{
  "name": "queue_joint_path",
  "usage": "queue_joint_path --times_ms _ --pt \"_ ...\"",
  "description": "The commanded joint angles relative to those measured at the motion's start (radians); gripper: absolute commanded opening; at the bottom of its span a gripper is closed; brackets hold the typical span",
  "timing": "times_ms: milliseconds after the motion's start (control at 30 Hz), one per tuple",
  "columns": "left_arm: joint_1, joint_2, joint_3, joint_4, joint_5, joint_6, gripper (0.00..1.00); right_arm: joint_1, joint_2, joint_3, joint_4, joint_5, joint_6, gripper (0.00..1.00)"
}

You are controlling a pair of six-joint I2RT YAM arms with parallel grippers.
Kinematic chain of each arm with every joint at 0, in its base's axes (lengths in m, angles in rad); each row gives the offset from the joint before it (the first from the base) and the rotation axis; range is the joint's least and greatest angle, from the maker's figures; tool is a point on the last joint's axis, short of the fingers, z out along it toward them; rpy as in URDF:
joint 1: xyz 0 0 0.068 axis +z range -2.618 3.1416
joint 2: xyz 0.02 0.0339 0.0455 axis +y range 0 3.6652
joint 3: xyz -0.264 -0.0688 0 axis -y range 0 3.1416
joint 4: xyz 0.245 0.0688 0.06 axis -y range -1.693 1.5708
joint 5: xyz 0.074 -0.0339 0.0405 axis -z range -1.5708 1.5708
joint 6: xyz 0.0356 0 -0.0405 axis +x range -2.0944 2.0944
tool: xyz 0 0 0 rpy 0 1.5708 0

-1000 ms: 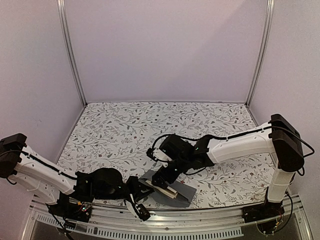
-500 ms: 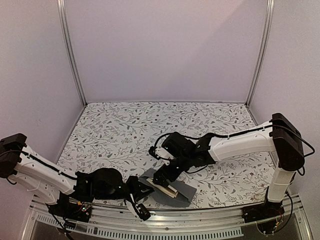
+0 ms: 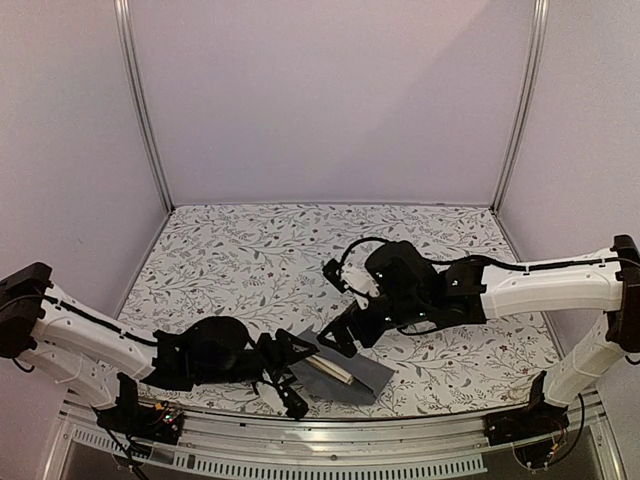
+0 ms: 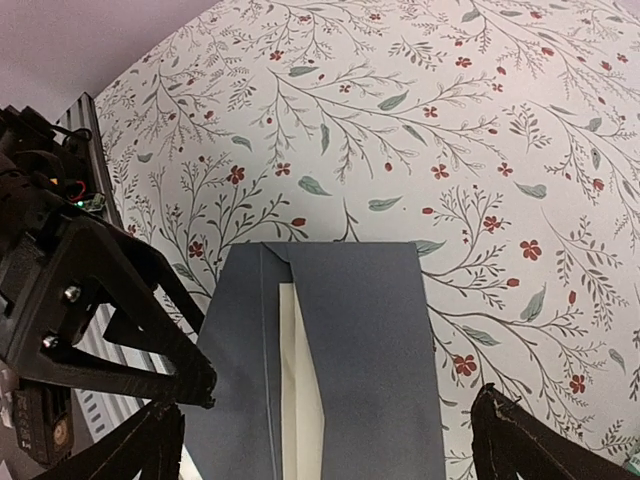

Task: Place the letter into the envelope and seal it

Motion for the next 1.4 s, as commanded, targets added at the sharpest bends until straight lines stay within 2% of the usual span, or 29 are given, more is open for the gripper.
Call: queue_joint_path --times_ms 0,67,233,300,367,400,467,567,667,733,800,900,967,1067,1200,1367 --pt "0.035 -0.012 0.047 -0.069 0.011 -0.046 1.0 -0.026 -0.019 -0.03 0.028 0.139 0.038 0.99" --pt "0.037 -0.048 0.052 -0.079 0.051 -0.116 1.0 -0.043 -0.015 -0.033 0.025 0.19 0.048 0.99" --pt "0.012 -0.161 0.075 -0.103 0.083 -0.432 1.0 -0.092 0.023 -0.051 0.021 0.277 0.07 0.99" --pt "-0.019 -0.206 0.035 -0.023 0.034 -0.599 1.0 -0.105 0.039 -0.06 0.025 0.286 0.079 0.98" --pt "-0.057 -0.243 0.021 0.044 -0.076 -0.812 1.0 -0.108 0.052 -0.067 0.031 0.294 0.08 0.96" --pt "-0.064 -0.259 0.03 0.028 -0.096 -0.949 1.0 -0.11 0.055 -0.07 0.035 0.296 0.079 0.94" --pt "-0.065 -0.276 0.059 -0.026 -0.121 -1.095 1.0 -0.111 0.064 -0.069 0.035 0.295 0.078 0.91" --pt "-0.065 -0.277 0.081 -0.068 -0.254 -1.288 1.0 -0.112 0.069 -0.081 0.036 0.284 0.084 0.85" --pt "-0.064 -0.295 0.076 -0.123 -0.364 -1.571 1.0 -0.112 0.061 -0.114 0.058 0.244 0.092 0.8" --pt "-0.056 -0.318 0.051 -0.139 -0.368 -1.741 1.0 -0.111 0.054 -0.131 0.062 0.202 0.095 0.77" --pt "-0.038 -0.339 0.013 -0.151 -0.308 -1.876 1.0 -0.11 0.052 -0.146 0.057 0.149 0.092 0.75" --pt "0.013 -0.348 0.021 -0.273 -0.239 -2.086 0.96 -0.089 0.051 -0.167 0.042 0.109 0.091 0.74" --pt "0.051 -0.343 0.026 -0.349 -0.197 -2.178 0.91 -0.065 0.042 -0.179 0.017 0.138 0.106 0.73" --pt "0.075 -0.334 0.013 -0.391 -0.15 -2.244 0.89 -0.013 0.009 -0.197 -0.051 0.238 0.167 0.74" --pt "0.119 -0.33 -0.053 -0.33 -0.084 -2.269 0.88 0.039 -0.051 -0.242 -0.167 0.277 0.281 0.82" --pt "0.195 -0.296 -0.117 -0.216 0.008 -2.273 0.81 0.122 -0.051 -0.272 -0.319 0.321 0.422 0.82"
